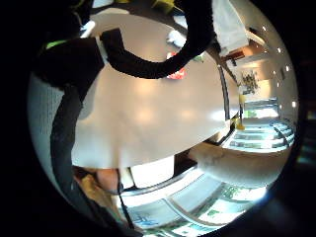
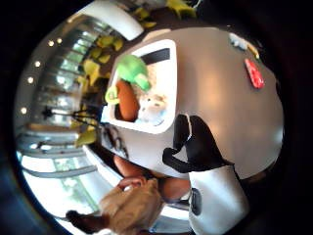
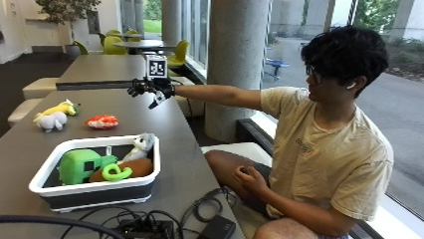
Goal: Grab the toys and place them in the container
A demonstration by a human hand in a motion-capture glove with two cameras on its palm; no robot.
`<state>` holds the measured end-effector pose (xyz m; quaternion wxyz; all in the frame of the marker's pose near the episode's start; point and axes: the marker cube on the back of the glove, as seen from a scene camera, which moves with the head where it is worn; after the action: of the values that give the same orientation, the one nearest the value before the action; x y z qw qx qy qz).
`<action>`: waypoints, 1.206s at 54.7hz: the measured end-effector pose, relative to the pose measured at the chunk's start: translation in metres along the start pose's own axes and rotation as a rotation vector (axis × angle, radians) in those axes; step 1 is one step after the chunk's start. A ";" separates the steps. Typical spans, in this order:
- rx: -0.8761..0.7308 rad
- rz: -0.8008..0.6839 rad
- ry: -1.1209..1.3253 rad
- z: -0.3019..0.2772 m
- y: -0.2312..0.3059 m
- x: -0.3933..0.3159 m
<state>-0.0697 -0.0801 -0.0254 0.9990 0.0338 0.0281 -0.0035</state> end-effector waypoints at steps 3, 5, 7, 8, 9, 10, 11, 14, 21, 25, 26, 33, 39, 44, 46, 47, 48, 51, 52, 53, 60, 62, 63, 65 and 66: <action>-0.005 0.006 -0.079 0.012 0.006 0.007; -0.014 0.010 -0.078 0.019 0.010 0.017; -0.034 0.044 -0.045 0.026 0.018 0.029; -0.043 0.064 -0.032 0.030 0.021 0.033; -0.050 0.075 -0.023 0.032 0.024 0.036; -0.054 0.073 -0.015 0.034 0.025 0.037; -0.056 0.055 -0.007 0.034 0.026 0.035; -0.052 -0.031 -0.011 0.030 0.024 -0.002; -0.050 -0.060 0.002 0.028 0.031 -0.014; -0.049 -0.076 -0.016 0.031 0.037 -0.005; -0.053 -0.073 -0.008 0.032 0.039 -0.002; -0.058 -0.019 -0.010 0.040 0.049 0.014; -0.059 -0.031 -0.019 0.047 0.054 0.023; -0.063 -0.032 -0.047 0.051 0.057 0.026; -0.064 -0.015 -0.048 0.051 0.059 0.028; -0.065 -0.007 -0.050 0.050 0.060 0.029; -0.064 -0.002 -0.049 0.050 0.060 0.029; -0.064 0.004 -0.016 0.049 0.061 0.034; -0.065 0.011 -0.009 0.048 0.061 0.036; -0.065 0.019 -0.011 0.048 0.062 0.037; -0.057 0.031 -0.131 0.052 0.065 0.033; -0.055 0.049 -0.110 0.052 0.066 0.037; -0.053 0.056 -0.096 0.052 0.066 0.039; -0.051 0.059 -0.070 0.052 0.066 0.044; -0.052 0.056 -0.059 0.052 0.067 0.046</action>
<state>-0.0201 -0.0174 0.0286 0.9997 0.0086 -0.0021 0.0241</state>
